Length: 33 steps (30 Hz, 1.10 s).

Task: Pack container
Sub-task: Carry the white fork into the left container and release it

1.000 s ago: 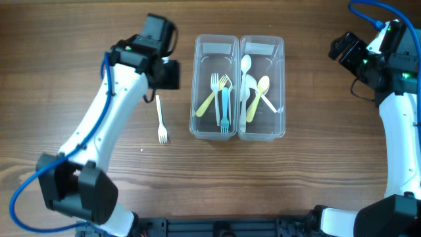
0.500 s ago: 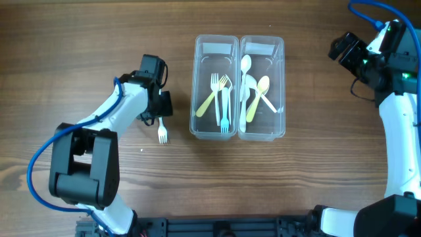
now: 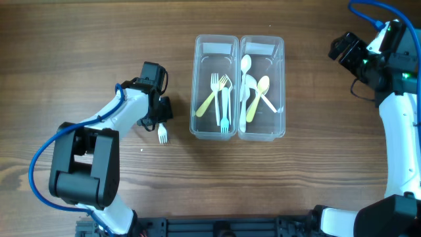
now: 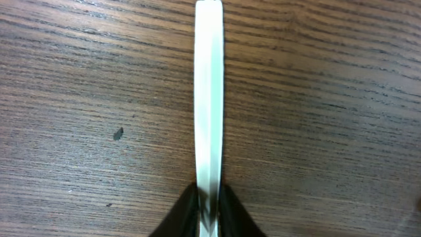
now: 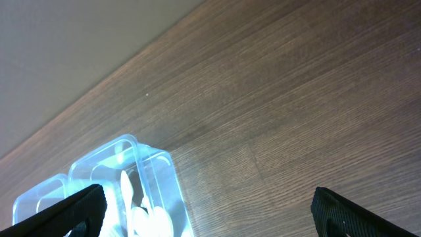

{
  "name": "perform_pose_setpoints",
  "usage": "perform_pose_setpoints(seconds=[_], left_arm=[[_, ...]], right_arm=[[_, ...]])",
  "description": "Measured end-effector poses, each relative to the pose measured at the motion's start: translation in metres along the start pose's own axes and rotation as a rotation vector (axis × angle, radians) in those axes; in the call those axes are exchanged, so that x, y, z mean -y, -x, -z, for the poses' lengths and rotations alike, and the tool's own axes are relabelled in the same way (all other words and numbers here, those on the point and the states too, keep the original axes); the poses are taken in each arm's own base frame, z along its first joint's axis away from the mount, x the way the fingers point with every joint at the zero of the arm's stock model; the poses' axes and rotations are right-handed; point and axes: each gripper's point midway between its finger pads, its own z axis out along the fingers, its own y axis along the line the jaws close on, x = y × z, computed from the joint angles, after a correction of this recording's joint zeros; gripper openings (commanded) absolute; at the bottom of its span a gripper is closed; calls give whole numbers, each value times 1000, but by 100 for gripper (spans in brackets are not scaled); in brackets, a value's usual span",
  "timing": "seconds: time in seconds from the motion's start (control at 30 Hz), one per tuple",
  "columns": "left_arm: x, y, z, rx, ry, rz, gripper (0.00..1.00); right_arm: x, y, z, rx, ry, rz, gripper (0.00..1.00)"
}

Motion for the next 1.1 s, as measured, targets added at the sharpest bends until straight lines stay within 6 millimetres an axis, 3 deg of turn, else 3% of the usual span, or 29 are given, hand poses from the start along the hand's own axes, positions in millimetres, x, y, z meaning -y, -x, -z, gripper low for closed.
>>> perform_pose_setpoints(seconds=[0.27,0.43,0.57,0.7,0.8,0.9,1.0,1.1], left_arm=[[1,1,0,2,-4,1,4],[11,0,4,-21,-58,1,4],[36,28,35,17,-150,-2,4],[66,76,97,170,-247,-26,4],[96,89,142,281,-318,-81,4],[139,76,163,336,-377,-198,4],[175,52,165,351,-375,-305,4],[192,40,156,364,-330,-360,4]], right_arm=[[0,0,0,0,0,0,100],[0,0,0,0,0,0,100],[0,0,0,0,0,0,100],[0,0,0,0,0,0,100],[0,0,0,0,0,0,100],[0,0,0,0,0,0,100],[0,0,0,0,0,0,100],[0,0,0,0,0,0,100]])
